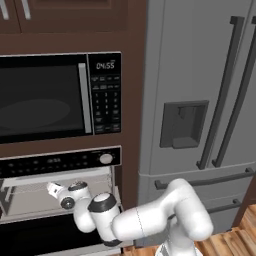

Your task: Take the fish from the oven and place it on the plate on the counter.

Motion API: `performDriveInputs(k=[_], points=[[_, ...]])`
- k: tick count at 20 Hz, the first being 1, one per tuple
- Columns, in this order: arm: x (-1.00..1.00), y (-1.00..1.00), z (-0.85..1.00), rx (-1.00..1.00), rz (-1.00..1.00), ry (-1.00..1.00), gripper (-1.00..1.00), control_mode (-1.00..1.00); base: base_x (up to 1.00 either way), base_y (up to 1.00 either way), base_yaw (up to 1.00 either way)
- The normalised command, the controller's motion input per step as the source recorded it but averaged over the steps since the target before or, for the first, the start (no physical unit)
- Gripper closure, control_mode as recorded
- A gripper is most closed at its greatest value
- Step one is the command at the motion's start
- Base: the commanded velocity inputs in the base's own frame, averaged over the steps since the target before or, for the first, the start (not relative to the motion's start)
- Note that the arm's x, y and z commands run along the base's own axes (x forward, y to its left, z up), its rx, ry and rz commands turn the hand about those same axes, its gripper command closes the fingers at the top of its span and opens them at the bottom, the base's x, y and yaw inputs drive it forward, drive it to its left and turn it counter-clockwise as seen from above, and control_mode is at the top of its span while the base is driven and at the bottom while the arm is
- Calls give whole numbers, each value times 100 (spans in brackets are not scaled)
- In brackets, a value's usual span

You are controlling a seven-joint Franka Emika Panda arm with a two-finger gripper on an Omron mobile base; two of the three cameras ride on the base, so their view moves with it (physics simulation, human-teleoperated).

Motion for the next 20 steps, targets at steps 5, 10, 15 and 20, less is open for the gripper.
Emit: performDriveInputs(k=[5, 10, 15, 20], points=[[38, 27, -81, 6, 0, -3, -100, -100, 0, 0, 0], [12, 15, -33, 2, 0, 0, 100, -100, 0, 0, 0], [-64, 0, 0, -4, -1, 6, 100, -100, 0, 0, 0], [-100, -3, -23, -27, -2, 40, 100, -100, 0, 0, 0]])
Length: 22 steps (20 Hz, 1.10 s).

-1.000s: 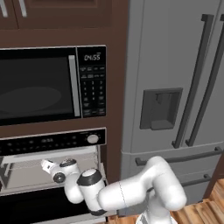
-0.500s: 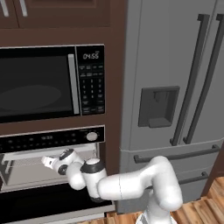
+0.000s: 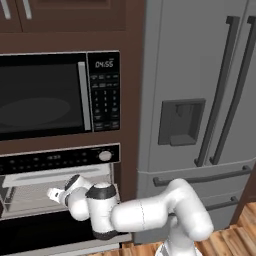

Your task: Take the fish from the oven and place it on the plate on the counter.

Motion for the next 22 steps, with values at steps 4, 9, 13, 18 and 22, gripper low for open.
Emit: performDriveInputs(k=[4, 9, 13, 18, 22], points=[[-100, -20, -75, -41, 0, 71, 100, -100, 0, 0, 0], [-100, -18, -98, -49, 3, 75, 100, -100, 0, 0, 0], [-100, -3, -15, -37, 12, 38, 100, -100, 0, 0, 0], [-94, -22, 100, 0, 11, -37, 100, -100, 0, 0, 0], [-83, -49, 100, 7, 16, -38, 100, -100, 0, 0, 0]])
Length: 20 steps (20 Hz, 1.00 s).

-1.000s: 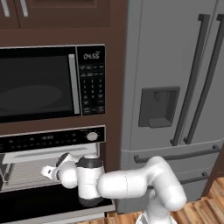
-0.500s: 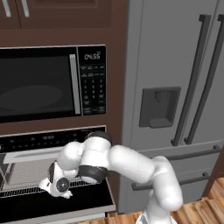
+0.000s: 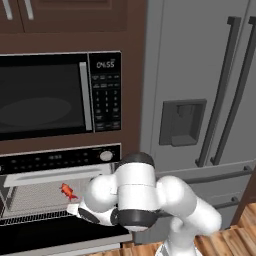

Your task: Take the fish from the oven and place it on the plate on the counter.

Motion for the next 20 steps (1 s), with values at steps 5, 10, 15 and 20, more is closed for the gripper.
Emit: performDriveInputs(k=[5, 10, 15, 20], points=[[-35, -24, 100, 8, 6, -36, 100, -100, 0, 0, 0], [-33, 84, 100, 0, -12, -38, 100, -100, 0, 0, 0], [-50, 76, 99, 11, -25, -4, 100, -100, 0, 0, 0], [-30, 3, 100, 0, -34, -3, 100, -100, 0, 0, 0]])
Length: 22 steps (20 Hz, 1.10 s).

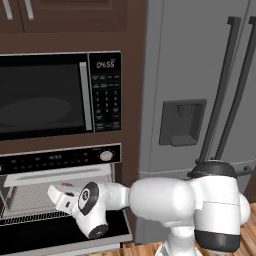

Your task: Take the fish from the oven and place it on the plate on the counter.

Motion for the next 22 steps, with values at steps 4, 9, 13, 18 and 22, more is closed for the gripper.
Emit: performDriveInputs(k=[4, 9, 13, 18, 22], points=[[-4, 0, 100, 0, -45, -19, 100, -100, 0, 0, 0], [-30, -2, 100, 5, -35, -13, 100, -100, 0, 0, 0], [-46, -54, 74, 28, -6, 14, 100, -100, 0, 0, 0], [-14, -39, 12, 65, 0, 7, 100, -100, 0, 0, 0], [0, 0, -27, 68, -1, 3, 100, -100, 0, 0, 0]])
